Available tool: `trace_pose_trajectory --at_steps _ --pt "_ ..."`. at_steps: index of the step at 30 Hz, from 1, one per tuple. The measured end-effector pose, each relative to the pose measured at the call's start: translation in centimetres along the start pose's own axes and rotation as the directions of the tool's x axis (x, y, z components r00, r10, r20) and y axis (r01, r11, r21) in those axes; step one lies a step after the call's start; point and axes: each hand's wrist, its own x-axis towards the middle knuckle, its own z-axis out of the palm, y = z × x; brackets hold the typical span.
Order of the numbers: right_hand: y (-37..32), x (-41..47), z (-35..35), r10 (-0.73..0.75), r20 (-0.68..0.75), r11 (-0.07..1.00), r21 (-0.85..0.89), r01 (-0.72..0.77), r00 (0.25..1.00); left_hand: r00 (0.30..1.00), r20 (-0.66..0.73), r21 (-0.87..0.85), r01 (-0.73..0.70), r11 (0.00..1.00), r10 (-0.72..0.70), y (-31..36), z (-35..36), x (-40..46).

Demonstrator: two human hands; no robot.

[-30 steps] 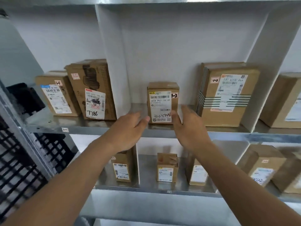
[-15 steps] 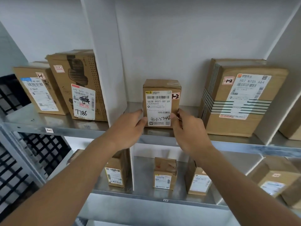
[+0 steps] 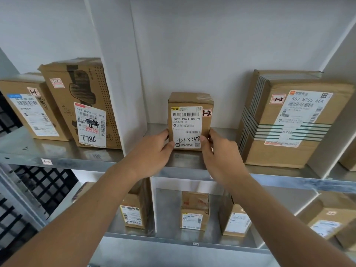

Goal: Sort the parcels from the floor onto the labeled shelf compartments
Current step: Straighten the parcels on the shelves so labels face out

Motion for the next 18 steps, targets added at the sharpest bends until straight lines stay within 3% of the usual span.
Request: trace_pose_trajectory --at_steps 18 --pt "0.1 1.6 0.1 0.005 0.011 1.0 0.016 -0.006 1.0 1.0 -0.002 0.023 -0.007 1.0 0.007 -0.4 -0.5 1.5"
